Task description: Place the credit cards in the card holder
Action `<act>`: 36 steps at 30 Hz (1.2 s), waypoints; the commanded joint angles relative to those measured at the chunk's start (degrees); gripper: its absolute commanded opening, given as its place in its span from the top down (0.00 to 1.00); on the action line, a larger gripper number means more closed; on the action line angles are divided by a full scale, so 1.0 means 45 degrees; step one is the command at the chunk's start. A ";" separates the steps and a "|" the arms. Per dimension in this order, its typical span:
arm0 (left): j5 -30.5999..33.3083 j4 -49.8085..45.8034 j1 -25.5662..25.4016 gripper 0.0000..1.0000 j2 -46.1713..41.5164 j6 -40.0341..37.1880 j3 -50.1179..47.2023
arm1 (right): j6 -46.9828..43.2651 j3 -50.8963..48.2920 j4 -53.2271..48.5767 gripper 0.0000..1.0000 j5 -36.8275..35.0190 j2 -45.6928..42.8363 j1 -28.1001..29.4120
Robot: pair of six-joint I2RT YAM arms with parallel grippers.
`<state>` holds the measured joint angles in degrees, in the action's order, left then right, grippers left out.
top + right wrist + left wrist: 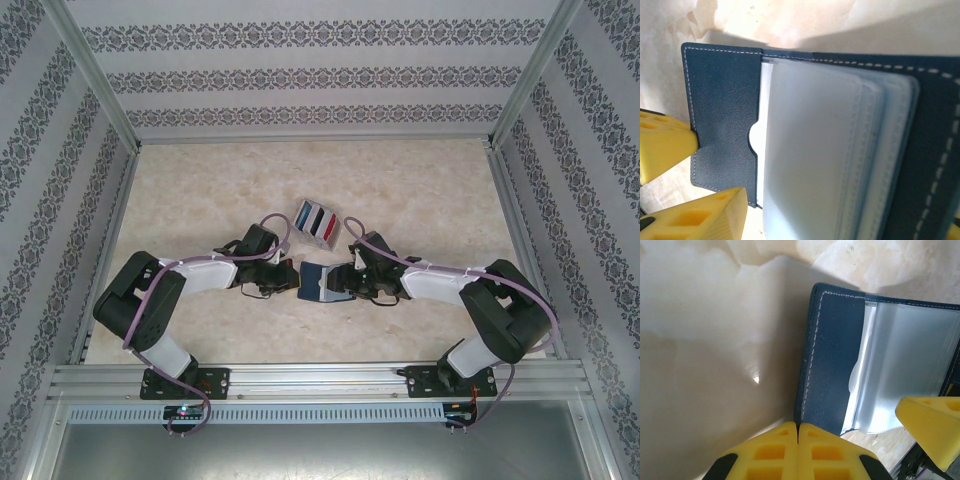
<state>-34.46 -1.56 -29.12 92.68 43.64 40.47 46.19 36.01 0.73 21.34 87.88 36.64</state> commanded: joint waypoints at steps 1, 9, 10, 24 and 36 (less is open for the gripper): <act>-0.0168 0.0912 0.0084 1.00 0.0167 0.0342 -0.0320 | 0.0119 -0.0102 0.1146 0.40 -0.0094 0.0018 0.0318; 0.0174 0.0812 0.0090 1.00 0.0132 0.0404 -0.0437 | 0.0178 -0.1094 0.0860 0.39 -0.0356 -0.1968 -0.0308; 0.0191 0.0761 0.0094 1.00 0.0094 0.0382 -0.0414 | 0.0218 -0.1169 0.0887 0.44 -0.0298 -0.1997 -0.0414; 0.0232 0.0541 0.0123 1.00 0.0126 0.0261 -0.0365 | -0.0025 -0.1651 0.0687 0.47 -0.0270 -0.2409 -0.0521; 0.0280 0.0666 0.0117 1.00 0.0049 0.0303 -0.0451 | -0.0387 -0.2520 0.0570 0.60 -0.0131 -0.3262 -0.0907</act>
<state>-34.22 0.93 -29.12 92.90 45.12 38.85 45.91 25.98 3.68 20.49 74.63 33.10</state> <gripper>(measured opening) 0.055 0.408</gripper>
